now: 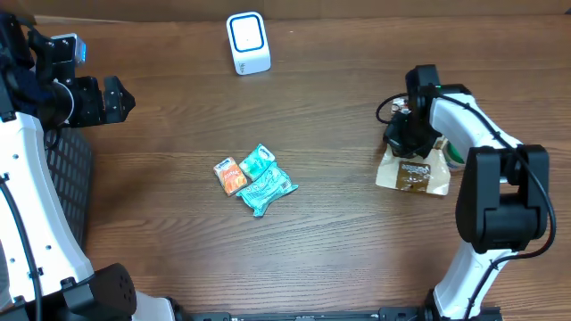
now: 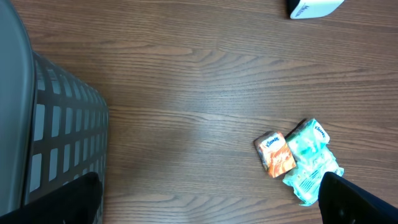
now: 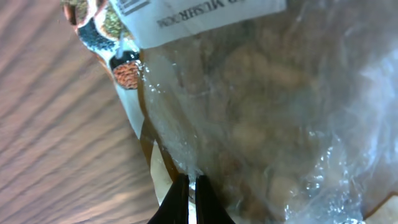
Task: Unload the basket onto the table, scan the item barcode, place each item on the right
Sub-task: 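Open the right gripper to release the bag and raise it, then move the right gripper to the light-green soft tissue pack and grasp it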
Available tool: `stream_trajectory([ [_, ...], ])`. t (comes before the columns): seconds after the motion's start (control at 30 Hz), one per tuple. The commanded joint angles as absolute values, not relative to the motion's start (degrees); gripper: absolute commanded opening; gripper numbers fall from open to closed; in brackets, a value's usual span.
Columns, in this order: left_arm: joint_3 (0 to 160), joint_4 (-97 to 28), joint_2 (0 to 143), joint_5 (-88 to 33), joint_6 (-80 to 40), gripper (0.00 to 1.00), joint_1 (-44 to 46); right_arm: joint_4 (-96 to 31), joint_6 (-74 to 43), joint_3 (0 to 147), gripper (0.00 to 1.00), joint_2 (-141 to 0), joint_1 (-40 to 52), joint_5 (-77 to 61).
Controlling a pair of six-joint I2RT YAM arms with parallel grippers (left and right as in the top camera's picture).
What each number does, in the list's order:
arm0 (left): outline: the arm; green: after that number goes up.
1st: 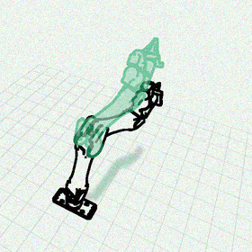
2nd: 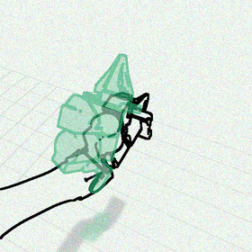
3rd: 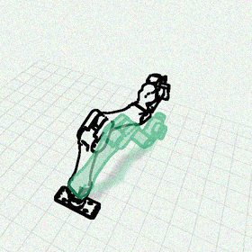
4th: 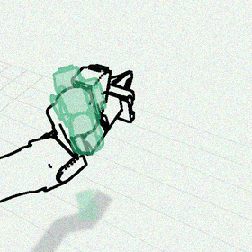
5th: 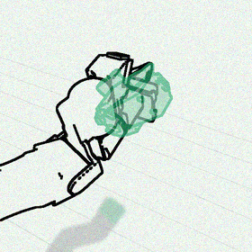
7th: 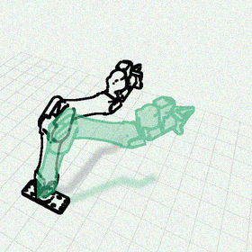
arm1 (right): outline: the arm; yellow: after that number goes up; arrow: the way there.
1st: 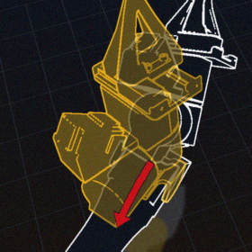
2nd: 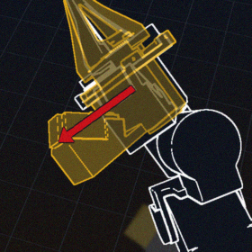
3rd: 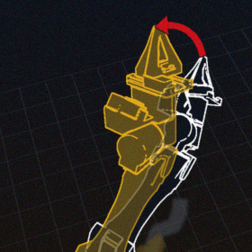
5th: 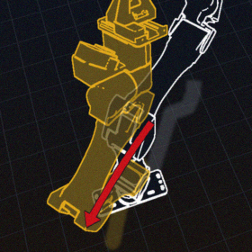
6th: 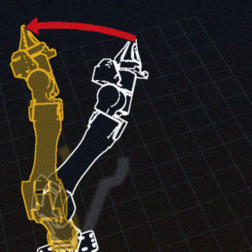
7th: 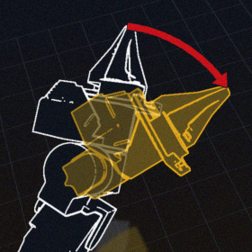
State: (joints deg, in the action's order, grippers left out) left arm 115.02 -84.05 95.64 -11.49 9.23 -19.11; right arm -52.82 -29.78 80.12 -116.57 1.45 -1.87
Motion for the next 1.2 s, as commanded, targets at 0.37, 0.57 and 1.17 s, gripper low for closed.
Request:
stream_trajectory([
  [0.37, 115.59, -83.96, 95.57, -11.57, 10.28, 0.99, -18.72, -61.08, -15.79, 87.64, 0.21, -115.02, 0.03, -19.09],
  [0.57, 115.59, -83.96, 95.57, -11.57, 10.26, 1.00, -18.72, -66.02, -14.74, 91.50, 0.38, -113.67, 2.13, -23.68],
  [1.17, 115.59, -83.96, 95.57, -11.57, 10.26, 1.00, -18.72, -57.67, -27.55, 87.53, 0.04, -114.93, 27.03, -24.49],
])
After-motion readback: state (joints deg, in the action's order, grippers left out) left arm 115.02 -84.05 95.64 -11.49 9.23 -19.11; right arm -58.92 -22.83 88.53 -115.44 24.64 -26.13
